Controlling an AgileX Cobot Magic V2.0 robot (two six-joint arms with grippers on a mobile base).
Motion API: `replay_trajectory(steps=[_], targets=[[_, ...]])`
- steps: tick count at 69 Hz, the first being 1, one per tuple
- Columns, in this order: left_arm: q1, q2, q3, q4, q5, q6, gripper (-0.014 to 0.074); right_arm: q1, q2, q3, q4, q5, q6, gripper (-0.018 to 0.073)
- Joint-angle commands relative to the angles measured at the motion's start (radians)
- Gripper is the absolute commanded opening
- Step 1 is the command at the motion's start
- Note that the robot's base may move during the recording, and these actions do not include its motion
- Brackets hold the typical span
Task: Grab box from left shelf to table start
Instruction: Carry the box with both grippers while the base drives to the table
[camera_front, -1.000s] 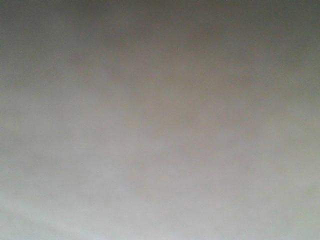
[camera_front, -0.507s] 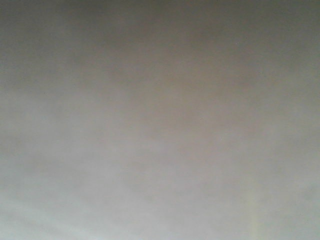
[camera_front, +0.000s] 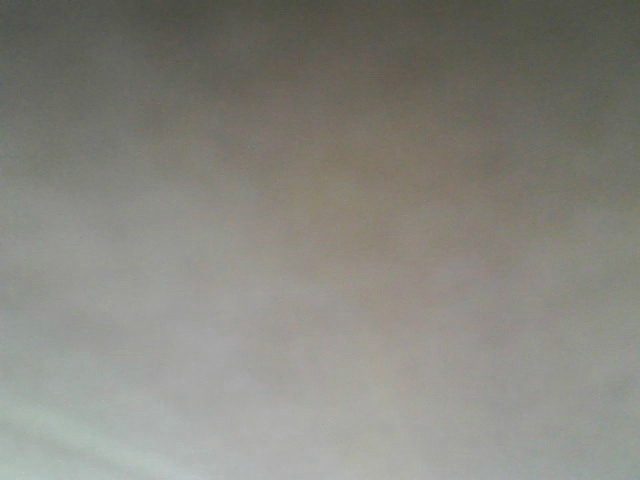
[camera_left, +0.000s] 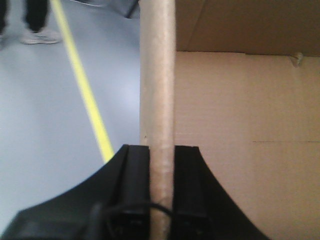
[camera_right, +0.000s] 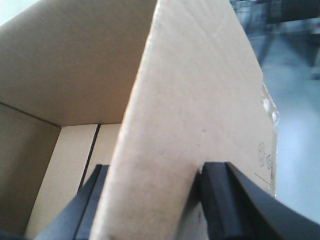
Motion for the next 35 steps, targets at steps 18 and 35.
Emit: replay_trajectory(steps=[18,35], targets=[[0.001,0.015,-0.012,0.100,-0.023,0.007,-0.0099,0.000,0.001,-0.038,0.004,-0.095,-0.010,0.0058],[0.001,0.015,-0.012,0.100,-0.023,0.007,-0.0099,0.000,0.001,-0.038,0.004,-0.095,-0.010,0.0058]])
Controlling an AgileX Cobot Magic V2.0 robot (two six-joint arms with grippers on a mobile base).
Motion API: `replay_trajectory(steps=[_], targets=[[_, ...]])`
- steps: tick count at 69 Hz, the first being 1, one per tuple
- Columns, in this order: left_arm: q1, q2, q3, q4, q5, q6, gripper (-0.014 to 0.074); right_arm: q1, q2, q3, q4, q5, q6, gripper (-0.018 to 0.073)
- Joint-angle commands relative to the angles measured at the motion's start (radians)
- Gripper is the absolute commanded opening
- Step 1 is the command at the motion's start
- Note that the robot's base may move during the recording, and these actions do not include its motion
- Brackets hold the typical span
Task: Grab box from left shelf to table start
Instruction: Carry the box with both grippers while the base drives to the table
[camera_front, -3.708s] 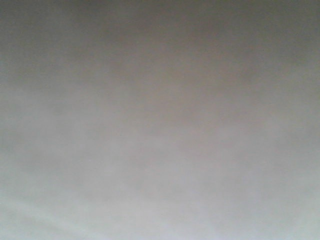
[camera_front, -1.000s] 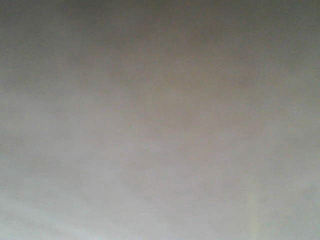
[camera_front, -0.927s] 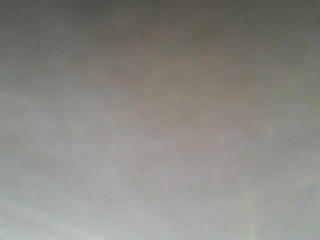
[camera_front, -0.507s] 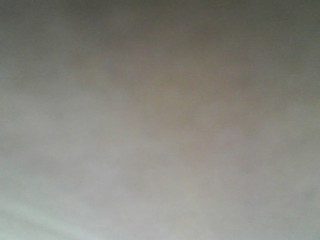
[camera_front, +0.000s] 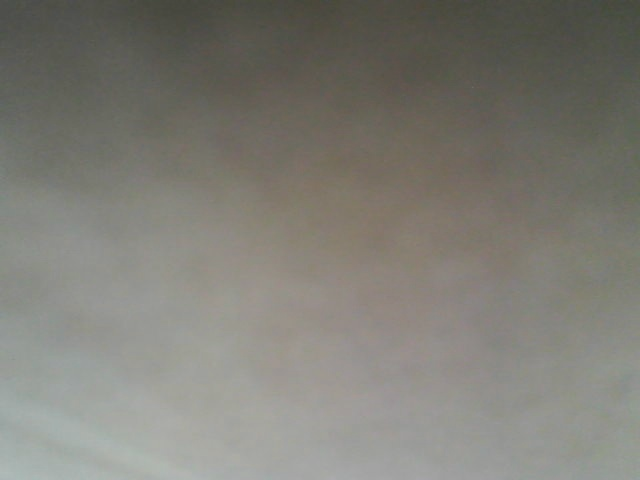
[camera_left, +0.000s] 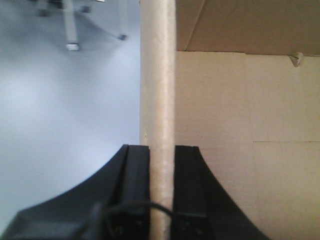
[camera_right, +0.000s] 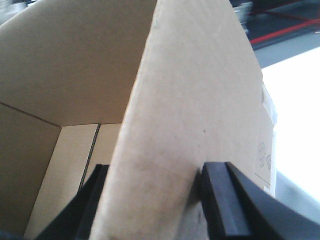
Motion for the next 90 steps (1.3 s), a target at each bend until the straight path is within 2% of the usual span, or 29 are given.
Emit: replay_trajectory(steps=[1,90], targets=[[0.001,0.015,-0.012,0.100,-0.023,0.007,-0.0099,0.000,0.001,-0.038,0.004,-0.095,-0.010,0.0058],[-0.005,0.015,-0.012,0.100,-0.023,0.007,-0.0099,0.000,0.001,-0.038,0.004,-0.095,-0.010,0.0058]])
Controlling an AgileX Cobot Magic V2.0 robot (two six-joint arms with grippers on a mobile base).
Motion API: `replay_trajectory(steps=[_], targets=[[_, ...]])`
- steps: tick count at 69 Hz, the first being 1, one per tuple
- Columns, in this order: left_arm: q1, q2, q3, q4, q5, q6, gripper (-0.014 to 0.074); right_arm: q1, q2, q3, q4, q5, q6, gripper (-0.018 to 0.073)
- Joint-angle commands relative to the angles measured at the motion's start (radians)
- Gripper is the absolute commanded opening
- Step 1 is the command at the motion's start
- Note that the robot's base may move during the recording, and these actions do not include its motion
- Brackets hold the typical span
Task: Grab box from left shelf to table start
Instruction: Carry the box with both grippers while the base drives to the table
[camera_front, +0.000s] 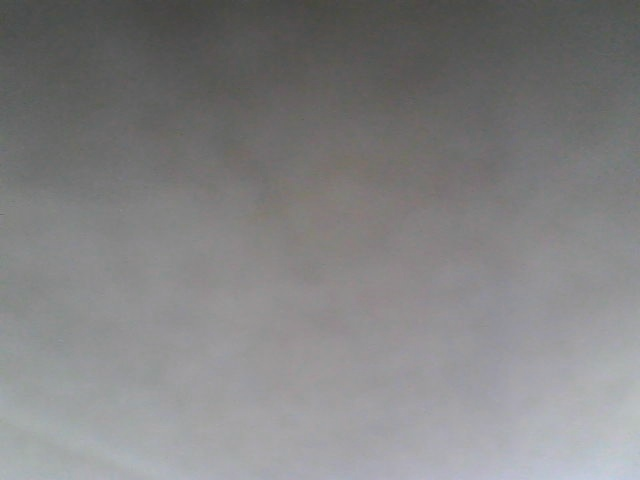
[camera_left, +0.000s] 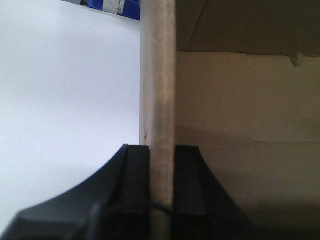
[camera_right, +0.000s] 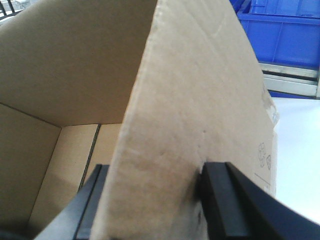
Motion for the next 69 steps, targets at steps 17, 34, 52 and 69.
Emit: replay_trajectory(steps=[17,34,52,69], targets=[[-0.005,0.015,-0.012,0.100,-0.021,0.007,-0.0099,0.000,0.001,-0.038,0.004,-0.096,-0.010,0.0058],[-0.005,0.015,-0.012,0.100,-0.021,0.007,-0.0099,0.000,0.001,-0.038,0.004,-0.096,-0.010,0.0058],[-0.005,0.015,-0.012,0.100,-0.021,0.007,-0.0099,0.000,0.001,-0.038,0.004,-0.096,-0.010,0.0058],[-0.005,0.015,-0.012,0.100,-0.021,0.007,-0.0099,0.000,0.001,-0.038,0.004,-0.096,-0.010,0.0058]])
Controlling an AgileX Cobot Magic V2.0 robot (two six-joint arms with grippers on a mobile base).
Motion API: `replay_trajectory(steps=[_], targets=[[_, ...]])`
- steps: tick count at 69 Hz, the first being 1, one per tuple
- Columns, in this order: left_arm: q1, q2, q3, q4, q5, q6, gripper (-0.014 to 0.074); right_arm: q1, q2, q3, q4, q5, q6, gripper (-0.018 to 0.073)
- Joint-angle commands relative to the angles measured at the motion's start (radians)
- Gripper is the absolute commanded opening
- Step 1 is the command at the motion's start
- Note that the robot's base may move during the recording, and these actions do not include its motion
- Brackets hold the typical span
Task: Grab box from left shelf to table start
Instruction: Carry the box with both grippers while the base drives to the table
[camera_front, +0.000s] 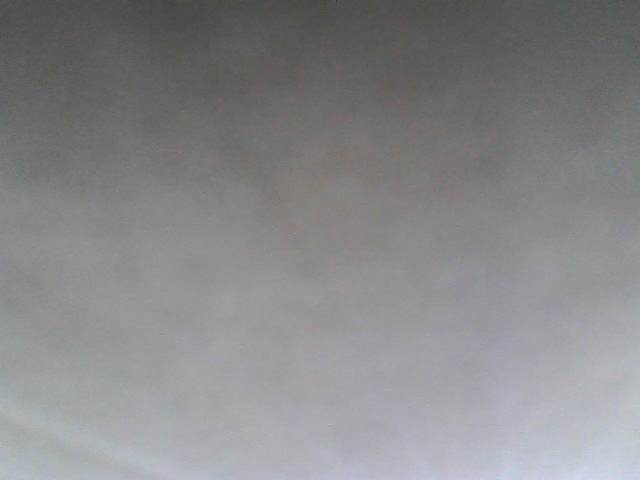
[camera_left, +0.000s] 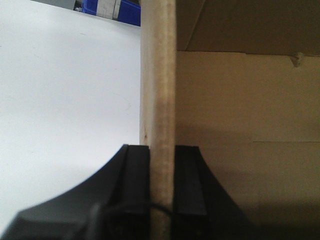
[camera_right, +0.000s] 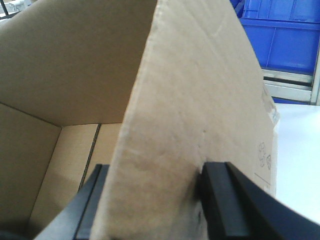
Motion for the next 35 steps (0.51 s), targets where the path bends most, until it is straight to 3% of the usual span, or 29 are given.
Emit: replay_trajectory(steps=[1,35], targets=[[-0.005,0.015,-0.012,0.100,-0.021,0.007,-0.0099,0.000,0.001,-0.038,0.004,-0.096,-0.010,0.0058],[-0.005,0.015,-0.012,0.083,-0.044,0.007,-0.0099,0.000,0.001,-0.038,0.004,-0.099,-0.011,0.0058]])
